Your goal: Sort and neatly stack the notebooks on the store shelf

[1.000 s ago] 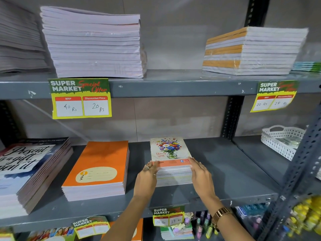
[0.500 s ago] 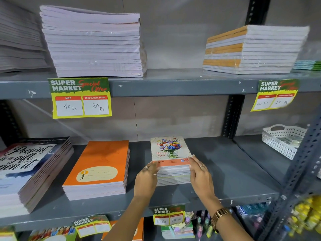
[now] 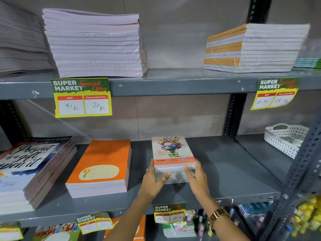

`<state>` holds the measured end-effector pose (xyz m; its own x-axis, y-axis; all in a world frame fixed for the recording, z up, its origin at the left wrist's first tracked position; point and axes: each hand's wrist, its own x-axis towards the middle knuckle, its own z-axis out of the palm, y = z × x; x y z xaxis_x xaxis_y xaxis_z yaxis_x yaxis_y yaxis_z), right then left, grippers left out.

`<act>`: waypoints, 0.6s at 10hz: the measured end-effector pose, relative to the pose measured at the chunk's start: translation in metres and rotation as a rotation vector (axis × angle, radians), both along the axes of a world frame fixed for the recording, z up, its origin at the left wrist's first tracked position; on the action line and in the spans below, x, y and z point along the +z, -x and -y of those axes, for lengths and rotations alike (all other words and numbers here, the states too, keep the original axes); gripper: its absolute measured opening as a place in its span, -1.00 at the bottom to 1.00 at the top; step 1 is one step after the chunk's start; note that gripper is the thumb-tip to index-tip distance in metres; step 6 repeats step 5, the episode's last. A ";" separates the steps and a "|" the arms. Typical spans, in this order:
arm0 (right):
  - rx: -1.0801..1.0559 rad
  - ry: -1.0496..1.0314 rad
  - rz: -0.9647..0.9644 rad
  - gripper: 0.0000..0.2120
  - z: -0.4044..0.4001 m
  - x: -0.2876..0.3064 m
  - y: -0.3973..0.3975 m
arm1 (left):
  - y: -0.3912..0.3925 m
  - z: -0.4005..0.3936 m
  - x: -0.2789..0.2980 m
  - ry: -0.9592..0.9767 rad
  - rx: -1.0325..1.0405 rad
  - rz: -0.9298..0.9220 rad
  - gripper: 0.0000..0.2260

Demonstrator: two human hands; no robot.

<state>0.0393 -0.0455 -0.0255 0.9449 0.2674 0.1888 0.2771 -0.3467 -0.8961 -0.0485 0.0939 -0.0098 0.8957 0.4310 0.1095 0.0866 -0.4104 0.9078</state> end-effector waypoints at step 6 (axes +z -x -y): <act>0.028 0.064 0.010 -0.44 0.003 -0.002 -0.002 | -0.003 0.001 -0.003 0.046 -0.024 0.024 -0.46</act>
